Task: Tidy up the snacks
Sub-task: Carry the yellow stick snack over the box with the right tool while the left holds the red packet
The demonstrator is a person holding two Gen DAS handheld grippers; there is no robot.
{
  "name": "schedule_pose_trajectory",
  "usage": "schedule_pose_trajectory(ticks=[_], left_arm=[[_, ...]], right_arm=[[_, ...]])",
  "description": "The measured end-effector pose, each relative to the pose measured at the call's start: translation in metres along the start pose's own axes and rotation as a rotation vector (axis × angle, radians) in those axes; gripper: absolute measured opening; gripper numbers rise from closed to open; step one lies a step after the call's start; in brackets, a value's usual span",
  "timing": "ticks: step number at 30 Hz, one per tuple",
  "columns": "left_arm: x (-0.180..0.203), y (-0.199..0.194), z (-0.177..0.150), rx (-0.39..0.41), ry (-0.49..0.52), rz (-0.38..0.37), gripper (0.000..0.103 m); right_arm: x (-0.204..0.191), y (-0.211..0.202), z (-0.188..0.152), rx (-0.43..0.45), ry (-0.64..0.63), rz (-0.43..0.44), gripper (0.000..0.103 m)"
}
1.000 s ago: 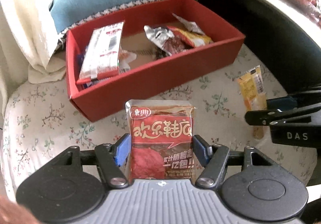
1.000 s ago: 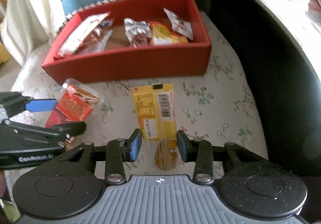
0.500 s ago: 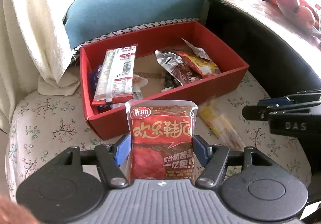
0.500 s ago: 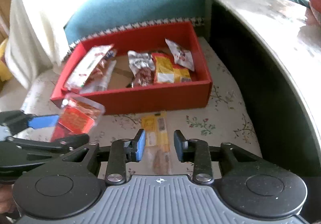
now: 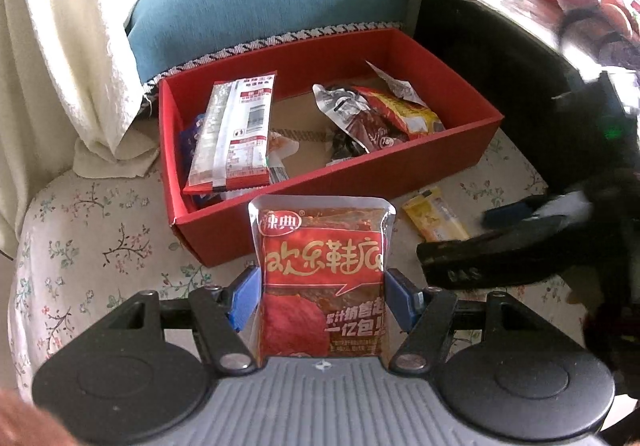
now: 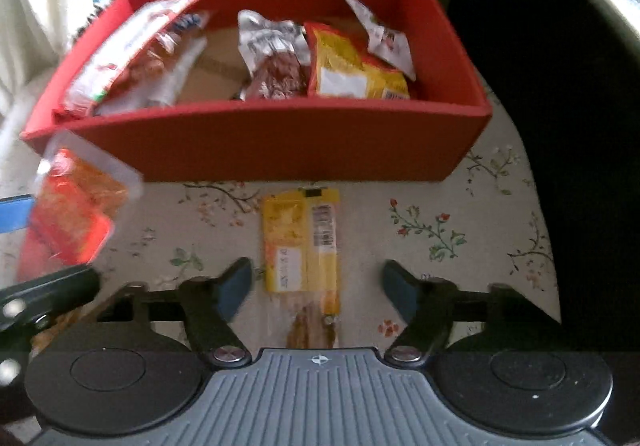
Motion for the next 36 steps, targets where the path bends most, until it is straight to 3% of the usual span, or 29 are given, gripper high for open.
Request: schedule_pose_trajectory(ticks=[3, 4, 5, 10, 22, 24, 28, 32, 33, 35, 36], left_arm=[[0.000, 0.001, -0.001, -0.012, -0.001, -0.007, 0.059], [0.000, 0.001, -0.001, -0.011, 0.003, -0.007, 0.059], [0.000, 0.000, -0.001, -0.007, 0.004, -0.007, 0.059], [-0.003, -0.006, 0.001, 0.010, -0.004, -0.018, 0.059], [0.000, -0.025, 0.006, 0.083, 0.000, 0.000, 0.059], [0.001, -0.027, 0.008, 0.094, 0.000, 0.007, 0.059], [0.001, -0.029, 0.010, 0.109, -0.001, 0.014, 0.059], [0.000, -0.026, 0.010, 0.099, -0.004, 0.017, 0.059], [-0.001, -0.024, 0.009, 0.095, -0.004, 0.017, 0.059], [-0.002, -0.022, 0.008, 0.085, -0.009, 0.017, 0.059], [-0.003, -0.021, 0.008, 0.081, -0.010, 0.014, 0.059]], right_arm=[[-0.002, 0.000, 0.006, 0.010, -0.005, -0.001, 0.063], [-0.003, -0.002, 0.005, 0.010, -0.004, -0.001, 0.051], [-0.004, -0.004, 0.005, 0.005, -0.003, 0.011, 0.048], [-0.008, -0.025, -0.009, 0.024, 0.005, 0.036, 0.047], [-0.006, -0.093, -0.003, 0.232, 0.027, 0.094, 0.047], [-0.006, -0.100, -0.001, 0.253, 0.029, 0.106, 0.036], [-0.007, -0.104, 0.004, 0.276, 0.030, 0.113, 0.036], [-0.001, -0.092, 0.003, 0.248, 0.064, 0.106, 0.045], [0.003, -0.089, 0.000, 0.242, 0.084, 0.098, 0.051], [0.014, -0.083, -0.006, 0.234, 0.153, 0.071, 0.074], [0.020, -0.080, -0.009, 0.238, 0.190, 0.067, 0.078]])
Point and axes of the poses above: each gripper's, at about its wrist camera, not at the fingertips, and y roughly the way its jaws point, x to its right, z to its top, the point moved 4 cm from there along y, roughly the way its jaws point, and after that the axes turned 14 degrees about z, right-handed, at the moved point
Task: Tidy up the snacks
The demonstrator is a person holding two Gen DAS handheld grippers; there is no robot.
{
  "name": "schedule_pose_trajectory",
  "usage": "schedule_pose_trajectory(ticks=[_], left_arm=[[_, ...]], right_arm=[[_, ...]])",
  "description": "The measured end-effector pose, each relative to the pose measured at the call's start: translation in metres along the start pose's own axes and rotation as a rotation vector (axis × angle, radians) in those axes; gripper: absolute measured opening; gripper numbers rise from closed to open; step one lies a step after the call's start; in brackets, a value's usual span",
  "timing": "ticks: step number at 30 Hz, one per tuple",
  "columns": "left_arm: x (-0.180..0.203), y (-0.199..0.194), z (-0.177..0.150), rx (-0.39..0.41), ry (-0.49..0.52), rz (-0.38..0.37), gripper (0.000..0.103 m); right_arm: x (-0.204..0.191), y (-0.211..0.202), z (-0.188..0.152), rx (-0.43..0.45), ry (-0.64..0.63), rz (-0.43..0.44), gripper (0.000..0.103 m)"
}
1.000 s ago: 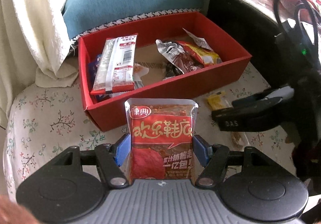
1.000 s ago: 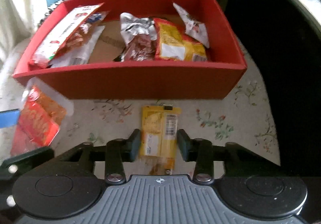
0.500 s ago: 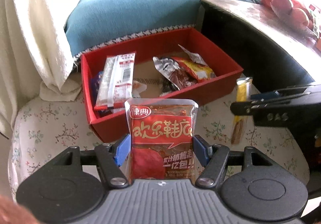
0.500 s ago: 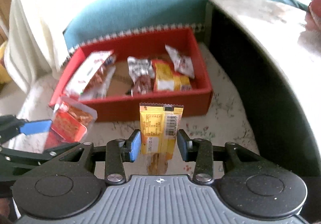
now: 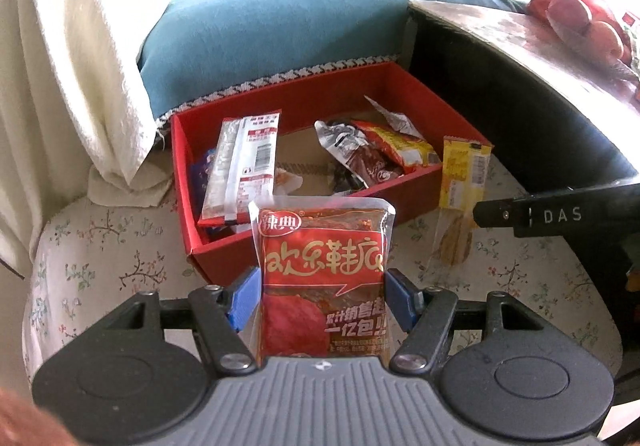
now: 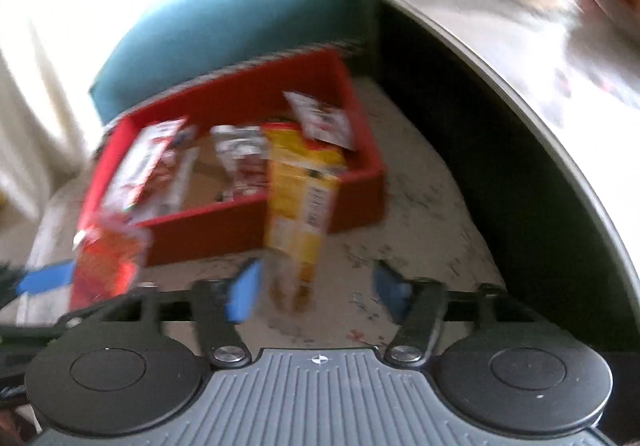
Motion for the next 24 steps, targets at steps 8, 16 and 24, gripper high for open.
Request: schedule_pose_trajectory(ticks=[8, 16, 24], left_arm=[[0.005, 0.005, -0.002, -0.016, 0.010, -0.010, 0.059], [0.004, 0.001, 0.000, -0.002, 0.006, -0.020, 0.059], [0.001, -0.006, 0.006, 0.035, -0.013, -0.007, 0.059]], right_arm=[[-0.006, 0.050, 0.004, -0.012, 0.081, 0.070, 0.075], [-0.003, 0.039, -0.001, -0.046, 0.010, -0.025, 0.040], [-0.007, 0.010, 0.006, 0.015, 0.004, 0.027, 0.027]])
Point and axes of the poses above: each gripper's, at about its wrist camera, not at the fingertips, and y roughly the way its jaws point, x to its right, z to its top, the point moved 4 cm from there along y, roughly the way its jaws point, and after that the axes turned 14 degrees about z, right-handed, at the moved point
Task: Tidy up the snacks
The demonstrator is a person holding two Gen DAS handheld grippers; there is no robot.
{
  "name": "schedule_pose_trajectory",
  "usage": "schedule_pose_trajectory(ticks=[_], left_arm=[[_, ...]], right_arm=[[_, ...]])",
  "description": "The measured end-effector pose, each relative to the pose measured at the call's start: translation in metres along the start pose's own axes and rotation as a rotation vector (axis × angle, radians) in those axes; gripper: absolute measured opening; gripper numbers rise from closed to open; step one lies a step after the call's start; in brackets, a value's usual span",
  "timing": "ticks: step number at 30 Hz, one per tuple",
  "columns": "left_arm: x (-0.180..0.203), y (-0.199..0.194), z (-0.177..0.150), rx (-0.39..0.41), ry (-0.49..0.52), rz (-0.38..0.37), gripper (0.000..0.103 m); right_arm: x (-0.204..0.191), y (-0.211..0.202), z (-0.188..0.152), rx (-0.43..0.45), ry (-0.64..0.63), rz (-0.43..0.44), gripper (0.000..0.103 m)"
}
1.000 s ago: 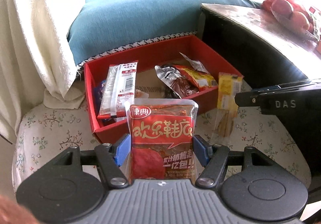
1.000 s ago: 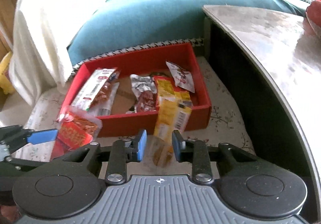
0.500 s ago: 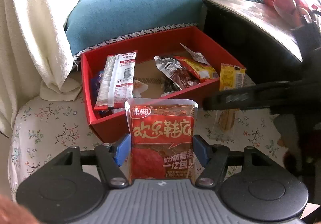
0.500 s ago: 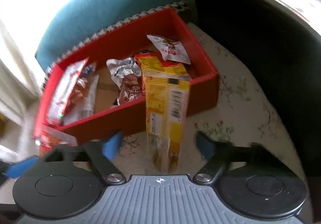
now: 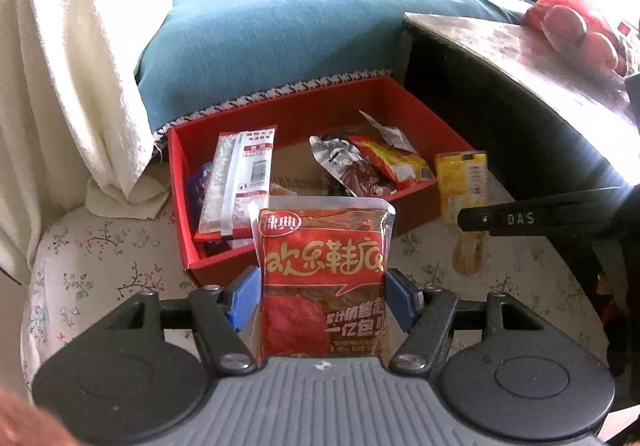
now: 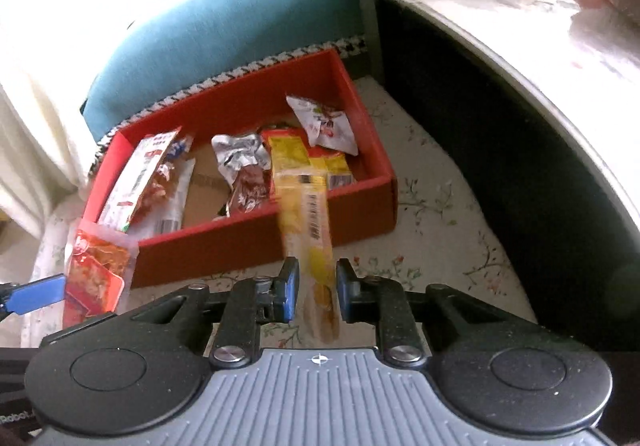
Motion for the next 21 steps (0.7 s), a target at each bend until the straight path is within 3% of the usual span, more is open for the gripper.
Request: schedule_pose_trajectory(ticks=[4, 6, 7, 9, 13, 15, 16, 17, 18, 21], left_arm=[[0.001, 0.001, 0.000, -0.001, -0.002, 0.005, 0.059], [0.001, 0.002, 0.000, -0.004, 0.001, 0.007, 0.059], [0.002, 0.003, -0.001, -0.008, 0.001, 0.006, 0.059], [0.002, 0.005, -0.002, -0.013, 0.006, 0.003, 0.059], [0.002, 0.008, -0.003, -0.023, 0.006, -0.004, 0.059], [0.002, 0.009, -0.003, -0.024, 0.005, -0.002, 0.059], [0.002, 0.009, -0.002, -0.023, 0.003, 0.000, 0.059], [0.001, 0.009, -0.002, -0.023, 0.002, -0.001, 0.059], [0.001, 0.008, -0.002, -0.022, 0.001, -0.001, 0.059], [-0.002, 0.006, -0.001, -0.014, -0.007, 0.003, 0.059]], right_arm=[[0.009, 0.017, 0.002, -0.033, 0.046, 0.041, 0.028], [0.010, 0.026, 0.005, -0.032, 0.049, 0.047, 0.046], [0.011, 0.029, 0.006, -0.024, 0.054, 0.045, 0.050], [0.010, 0.038, 0.009, -0.036, 0.049, 0.043, 0.075], [-0.005, 0.048, 0.012, -0.048, -0.025, 0.013, 0.088], [-0.007, 0.052, 0.014, -0.037, -0.080, -0.057, 0.083], [-0.004, 0.055, 0.014, -0.051, -0.084, -0.095, 0.073], [0.000, 0.058, 0.012, -0.074, -0.068, -0.097, 0.056], [0.005, 0.061, 0.009, -0.096, -0.043, -0.084, 0.047], [0.005, 0.056, 0.003, -0.109, -0.057, -0.077, 0.045]])
Point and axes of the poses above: each gripper's, at about its wrist camera, not at the fingertips, and y roughly the way its jaws point, x to its right, z to its top, the point moved 4 cm from there along y, roughly the way its jaws point, and after that the axes turned 14 degrees about z, right-handed, at the moved point
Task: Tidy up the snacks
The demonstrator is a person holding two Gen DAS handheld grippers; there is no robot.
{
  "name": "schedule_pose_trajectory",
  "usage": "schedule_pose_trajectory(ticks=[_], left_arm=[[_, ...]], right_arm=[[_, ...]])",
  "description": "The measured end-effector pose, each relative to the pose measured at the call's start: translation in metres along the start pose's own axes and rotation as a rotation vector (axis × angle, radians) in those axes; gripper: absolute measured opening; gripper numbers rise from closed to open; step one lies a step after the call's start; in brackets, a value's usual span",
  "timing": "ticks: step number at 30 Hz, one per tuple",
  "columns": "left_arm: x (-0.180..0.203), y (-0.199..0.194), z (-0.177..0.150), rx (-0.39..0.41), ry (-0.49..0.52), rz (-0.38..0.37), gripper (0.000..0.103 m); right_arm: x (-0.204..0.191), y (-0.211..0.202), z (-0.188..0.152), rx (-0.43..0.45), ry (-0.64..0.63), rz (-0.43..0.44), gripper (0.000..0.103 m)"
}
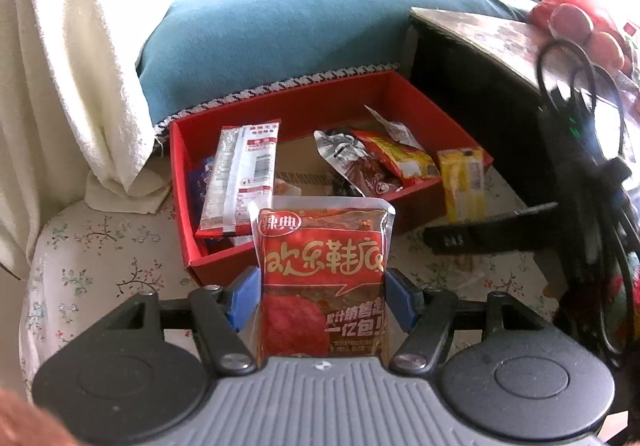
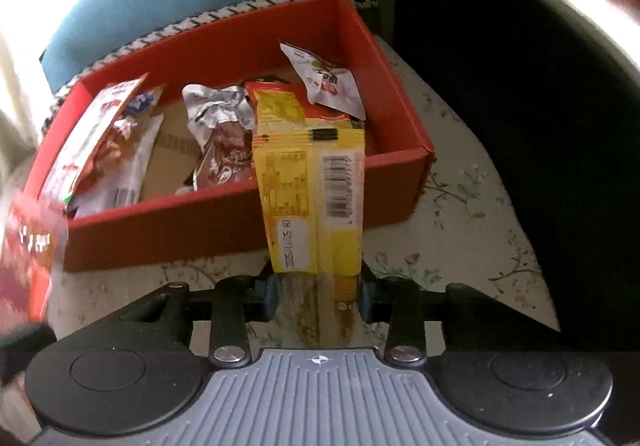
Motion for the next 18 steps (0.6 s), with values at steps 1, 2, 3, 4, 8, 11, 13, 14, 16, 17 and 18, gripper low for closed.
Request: schedule_pose_trajectory(ticks=[1, 2, 3, 4, 8, 11, 13, 14, 16, 17, 18], left_arm=[[-0.001, -0.002, 0.001, 0.006, -0.005, -0.001, 0.059], [-0.002, -0.004, 0.002, 0.012, -0.008, -0.002, 0.059], [-0.003, -0.006, 0.003, 0.020, -0.012, -0.003, 0.059], [-0.003, -0.008, 0.004, 0.026, -0.015, -0.003, 0.059], [-0.004, -0.013, 0.009, 0.051, -0.025, -0.001, 0.059], [-0.004, -0.015, 0.015, 0.071, -0.027, 0.009, 0.059], [-0.004, -0.016, 0.019, 0.086, -0.029, 0.022, 0.059], [-0.004, -0.016, 0.021, 0.092, -0.030, 0.028, 0.059], [-0.005, -0.015, 0.026, 0.101, -0.034, 0.040, 0.059], [-0.005, -0.013, 0.028, 0.105, -0.036, 0.045, 0.059], [-0.006, -0.012, 0.031, 0.108, -0.038, 0.050, 0.059]], right_arm=[[-0.002, -0.006, -0.001, 0.005, -0.007, 0.009, 0.045], [-0.002, -0.012, -0.003, 0.016, -0.006, 0.018, 0.045], [-0.003, -0.020, -0.004, 0.030, 0.000, 0.031, 0.045], [-0.005, -0.029, -0.004, 0.048, 0.002, 0.043, 0.045], [-0.008, -0.054, -0.001, 0.111, 0.009, 0.078, 0.045], [-0.015, -0.068, 0.007, 0.150, -0.005, 0.103, 0.045], [-0.019, -0.071, 0.012, 0.161, -0.009, 0.120, 0.045], [-0.021, -0.072, 0.014, 0.164, -0.015, 0.125, 0.045], [-0.028, -0.075, 0.018, 0.171, -0.033, 0.138, 0.045], [-0.030, -0.076, 0.020, 0.176, -0.041, 0.142, 0.045], [-0.032, -0.077, 0.022, 0.182, -0.047, 0.147, 0.045]])
Point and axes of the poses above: each gripper's, at about its wrist camera, not at the fingertips, and y roughly the way its jaws point, x to its right, z to its top, the point moved 4 cm from there along y, roughly the way its jaws point, and after that the axes turned 14 degrees about z, right-handed, at the moved point
